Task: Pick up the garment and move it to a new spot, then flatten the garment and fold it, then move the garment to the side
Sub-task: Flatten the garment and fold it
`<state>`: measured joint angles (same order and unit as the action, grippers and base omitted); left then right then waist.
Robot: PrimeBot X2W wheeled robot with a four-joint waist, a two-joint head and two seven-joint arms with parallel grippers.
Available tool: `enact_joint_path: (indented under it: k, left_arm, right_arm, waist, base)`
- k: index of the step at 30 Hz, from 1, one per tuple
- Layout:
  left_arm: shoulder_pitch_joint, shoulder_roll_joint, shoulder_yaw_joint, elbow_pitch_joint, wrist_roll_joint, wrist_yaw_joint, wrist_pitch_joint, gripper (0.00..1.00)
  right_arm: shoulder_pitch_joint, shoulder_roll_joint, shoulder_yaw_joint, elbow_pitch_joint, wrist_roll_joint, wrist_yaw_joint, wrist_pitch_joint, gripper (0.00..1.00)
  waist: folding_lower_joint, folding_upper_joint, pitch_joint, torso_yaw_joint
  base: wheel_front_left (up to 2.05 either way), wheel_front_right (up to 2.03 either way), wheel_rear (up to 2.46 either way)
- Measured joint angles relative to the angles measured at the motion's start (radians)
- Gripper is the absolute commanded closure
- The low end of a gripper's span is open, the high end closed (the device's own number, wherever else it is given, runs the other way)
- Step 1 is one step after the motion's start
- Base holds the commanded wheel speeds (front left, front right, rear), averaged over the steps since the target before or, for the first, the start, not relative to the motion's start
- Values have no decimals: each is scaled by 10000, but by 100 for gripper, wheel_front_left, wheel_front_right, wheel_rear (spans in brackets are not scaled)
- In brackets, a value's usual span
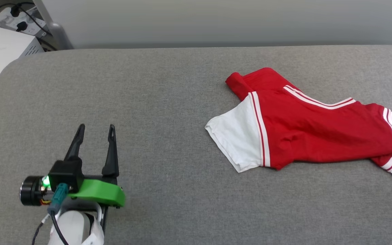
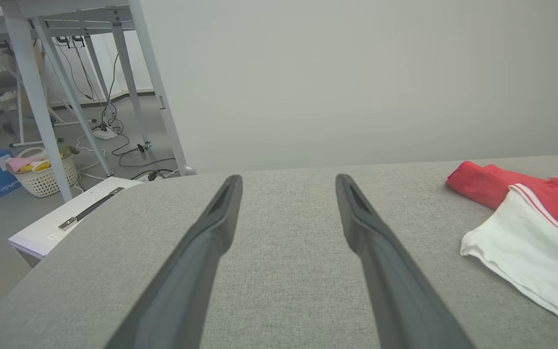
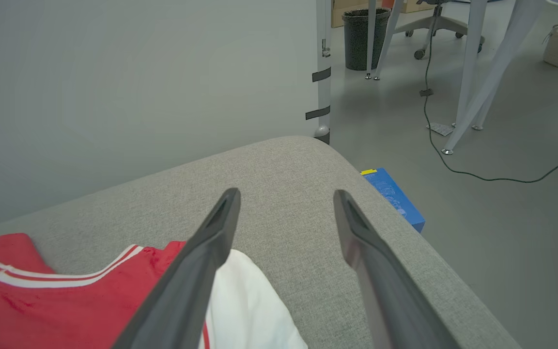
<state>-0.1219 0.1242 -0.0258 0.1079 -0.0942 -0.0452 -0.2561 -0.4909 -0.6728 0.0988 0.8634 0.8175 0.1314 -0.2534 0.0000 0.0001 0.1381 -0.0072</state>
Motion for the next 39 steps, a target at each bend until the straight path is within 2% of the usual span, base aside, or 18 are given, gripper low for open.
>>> enact_joint_path:
  k: [3, 6, 8, 10, 13, 16, 19, 24, 30, 36, 39]
  left_arm:
    - [-648, 322, -180, 165, 75, -282, 19, 0]
    - [-1360, 658, -508, 309, 188, -493, 274, 0]
    - [-1907, 811, -798, 364, 211, -614, 545, 0]
    - [-2413, 966, -1089, 453, 199, -704, 800, 0]
    - [-3229, 1197, -1626, 637, -94, -786, 1346, 0]
    - [-4165, 1430, -2500, 938, -834, -825, 2213, 0]
    - [-5295, 1898, -3868, 1264, -1893, -828, 3476, 0]
    - [-6889, 2458, -5848, 1791, -3891, -828, 6015, 0]
    - [-8467, 2706, -7925, 2326, -6163, -828, 8717, 0]
    - [-9844, 2769, -9751, 2874, -6786, -828, 9683, 0]
    - [-10129, 2740, -10529, 3264, -6976, -828, 9787, 0]
  right_arm:
    - [800, 1068, -1868, -1747, -1921, 0, -36, 0]
    - [1705, 2512, -3137, -4054, -3779, 0, -36, 0]
    - [2263, 3509, -3505, -5630, -4796, 0, -36, 0]
    - [2656, 4238, -3542, -6775, -5494, 0, -38, 0]
    - [3017, 4968, -3304, -7958, -5983, 0, -38, 0]
    - [3280, 5170, -2792, -8750, -6358, 0, -38, 0]
    - [3432, 5306, -2234, -9095, -6410, 0, -38, 0]
    - [3468, 5288, -1375, -9091, -6387, 0, -38, 0]
    - [3410, 5287, -780, -8792, -6424, 0, -38, 0]
    - [2933, 5398, -518, -8527, -6380, 0, -38, 0]
    - [2677, 5444, -464, -8473, -6378, 0, -38, 0]
  waist:
    - [0, 0, -54, -146]
    - [0, 0, -54, -269]
    - [0, 0, -6, -333]
    - [0, 0, 67, -380]
    - [0, 0, 212, -450]
    - [0, 0, 379, -515]
    - [0, 0, 578, -603]
    - [0, 0, 908, -788]
    - [0, 0, 1425, -1040]
    - [0, 0, 2110, -1251]
    - [0, 0, 2461, -1367]
  base:
    - [0, 0, 0]
    - [0, 0, 0]
    - [0, 0, 0]
    - [0, 0, 0]
    - [0, 0, 0]
    - [0, 0, 0]
    - [0, 0, 0]
    - [0, 0, 0]
    - [0, 0, 0]
    - [0, 0, 0]
    - [0, 0, 0]
